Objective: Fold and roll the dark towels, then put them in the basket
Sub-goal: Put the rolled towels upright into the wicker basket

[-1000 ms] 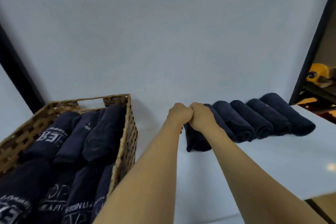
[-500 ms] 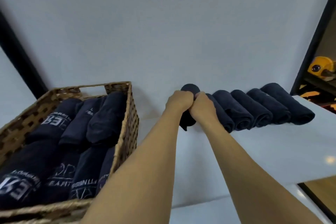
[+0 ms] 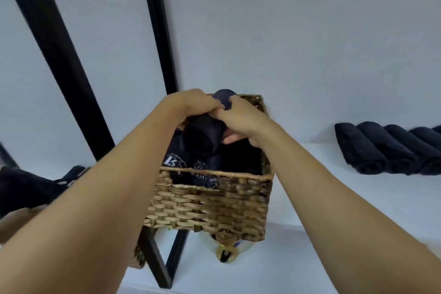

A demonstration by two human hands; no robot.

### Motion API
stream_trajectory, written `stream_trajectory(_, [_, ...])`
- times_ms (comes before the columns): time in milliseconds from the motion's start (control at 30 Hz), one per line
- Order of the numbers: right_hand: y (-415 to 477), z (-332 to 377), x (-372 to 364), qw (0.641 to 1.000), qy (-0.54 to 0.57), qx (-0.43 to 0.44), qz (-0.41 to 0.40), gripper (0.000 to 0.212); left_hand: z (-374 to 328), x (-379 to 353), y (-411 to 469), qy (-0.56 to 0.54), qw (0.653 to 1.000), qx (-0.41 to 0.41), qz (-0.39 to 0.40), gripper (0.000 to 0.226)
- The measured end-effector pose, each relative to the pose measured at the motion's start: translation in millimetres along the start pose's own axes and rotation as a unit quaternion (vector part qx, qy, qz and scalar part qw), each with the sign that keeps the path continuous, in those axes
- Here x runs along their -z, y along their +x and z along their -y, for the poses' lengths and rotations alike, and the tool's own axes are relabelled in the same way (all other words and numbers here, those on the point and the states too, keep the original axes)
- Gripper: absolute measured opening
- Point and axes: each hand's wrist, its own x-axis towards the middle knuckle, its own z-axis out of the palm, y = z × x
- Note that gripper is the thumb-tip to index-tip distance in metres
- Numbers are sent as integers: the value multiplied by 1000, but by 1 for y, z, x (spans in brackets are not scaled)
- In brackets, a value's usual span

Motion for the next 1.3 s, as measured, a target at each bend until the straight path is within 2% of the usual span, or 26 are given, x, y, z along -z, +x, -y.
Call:
stream_trajectory(67, [5, -7, -19, 998, -41, -35, 37, 84, 27, -6, -1, -7, 999, 22, 34, 38])
stream_trajectory(100, [6, -11, -26, 996, -55, -48, 56, 86, 38, -9, -2, -1, 998, 32, 55, 37])
stream_trajectory(233, [12, -24, -40, 984, -124, -63, 109, 63, 64, -17, -5, 21, 993, 53, 102, 42])
stream_trajectory(400, [16, -21, -31, 971, -165, -91, 147, 72, 64, -19, 0, 54, 991, 46, 113, 47])
stream_trajectory(500, [19, -24, -29, 965, -158, -106, 180, 75, 65, -22, 5, 74, 986, 64, 138, 59])
stream_trajectory(633, [28, -27, -20, 947, -161, -143, 240, 60, 65, -31, 7, 80, 981, 74, 160, 69])
stream_trajectory(700, [40, -28, -10, 943, -156, -171, 237, 46, 65, -33, 6, 98, 980, 67, 157, 75])
stream_trajectory(767, [52, -29, -7, 948, -161, -186, 202, 40, 64, -37, 4, 133, 977, 57, 155, 68])
stream_trajectory(900, [61, -35, -27, 950, -218, -167, 148, 53, 59, -51, 0, 203, 965, 50, 157, 44])
stream_trajectory(1000, [60, -41, -36, 925, -290, -174, 174, 55, 53, -58, -2, 258, 948, 61, 174, 48])
stream_trajectory(1100, [58, -43, -34, 924, -300, -171, 166, 50, 39, -57, -9, 299, 930, 86, 196, 55])
stream_trajectory(1167, [54, -39, -30, 940, -266, -161, 139, 40, 20, -50, -15, 334, 927, 60, 157, 50])
stream_trajectory(1233, [46, -32, -13, 964, -220, -119, 85, 30, -5, -47, -14, 345, 938, -23, 25, 41])
stream_trajectory(1300, [37, -25, 18, 985, -167, -31, -9, 23, -36, -55, -8, 296, 947, -98, -83, 40])
